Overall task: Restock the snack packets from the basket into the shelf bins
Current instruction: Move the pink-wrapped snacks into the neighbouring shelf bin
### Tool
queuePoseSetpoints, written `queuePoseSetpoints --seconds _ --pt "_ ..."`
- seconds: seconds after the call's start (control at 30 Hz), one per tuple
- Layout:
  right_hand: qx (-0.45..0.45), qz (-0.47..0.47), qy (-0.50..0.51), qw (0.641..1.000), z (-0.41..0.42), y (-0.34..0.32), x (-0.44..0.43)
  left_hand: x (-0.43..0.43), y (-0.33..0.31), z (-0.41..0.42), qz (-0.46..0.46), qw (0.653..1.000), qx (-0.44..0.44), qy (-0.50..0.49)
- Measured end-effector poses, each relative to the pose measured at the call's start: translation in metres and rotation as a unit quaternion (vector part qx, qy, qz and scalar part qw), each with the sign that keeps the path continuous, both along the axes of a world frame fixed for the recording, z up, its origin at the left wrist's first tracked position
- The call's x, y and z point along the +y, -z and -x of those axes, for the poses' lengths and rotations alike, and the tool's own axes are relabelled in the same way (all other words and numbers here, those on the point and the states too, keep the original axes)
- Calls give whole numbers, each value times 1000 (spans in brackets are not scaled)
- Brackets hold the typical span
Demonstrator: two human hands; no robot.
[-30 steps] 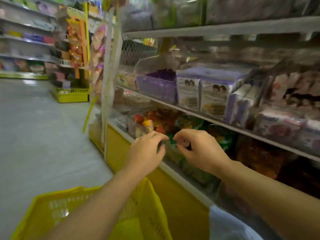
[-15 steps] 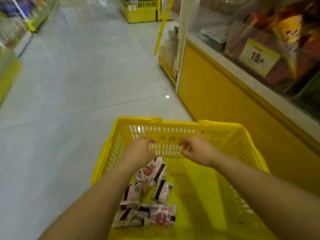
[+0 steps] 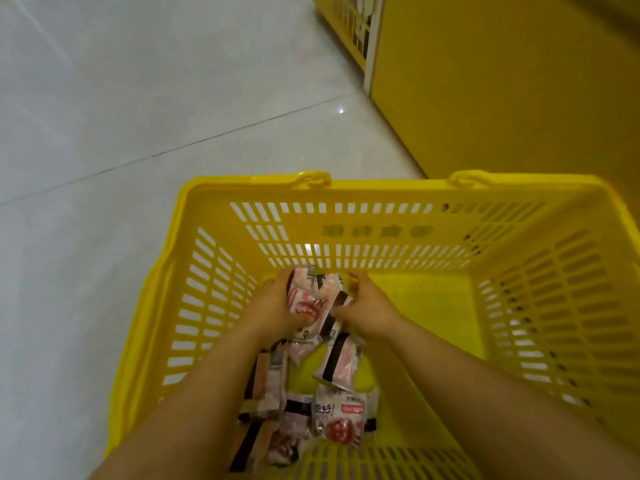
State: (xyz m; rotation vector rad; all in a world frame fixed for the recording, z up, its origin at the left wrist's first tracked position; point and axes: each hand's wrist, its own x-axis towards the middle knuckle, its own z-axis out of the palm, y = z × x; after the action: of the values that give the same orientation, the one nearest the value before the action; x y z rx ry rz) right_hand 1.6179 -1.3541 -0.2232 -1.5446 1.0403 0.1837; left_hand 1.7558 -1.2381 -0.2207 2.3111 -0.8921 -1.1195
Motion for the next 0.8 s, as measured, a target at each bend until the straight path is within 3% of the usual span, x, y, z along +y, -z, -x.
queuePoseSetpoints --seconds 0.13,0.27,0.37,0.43,0.5,0.57,0.7,0.8 --pt "-16 -60 46 997 -4 9 1 -7 1 5 -7 1000 -25 4" --pt "31 -50 29 998 17 3 -12 -19 -3 24 27 998 -31 37" --pt "53 28 54 997 42 -5 -31 -26 -5 37 53 989 -103 93" --pt "48 167 59 983 62 -7 -43 -29 -8 46 97 971 -163 143" --pt "62 318 15 946 80 -7 -51 -31 -8 54 126 947 -224 191" --pt "90 395 -56 913 93 -7 -52 -32 -6 63 124 936 -240 225" --pt "99 451 -197 865 103 -7 -41 -32 -1 71 88 910 -217 341" --pt "81 407 -302 858 108 -5 -33 -31 0 66 71 922 -175 338"
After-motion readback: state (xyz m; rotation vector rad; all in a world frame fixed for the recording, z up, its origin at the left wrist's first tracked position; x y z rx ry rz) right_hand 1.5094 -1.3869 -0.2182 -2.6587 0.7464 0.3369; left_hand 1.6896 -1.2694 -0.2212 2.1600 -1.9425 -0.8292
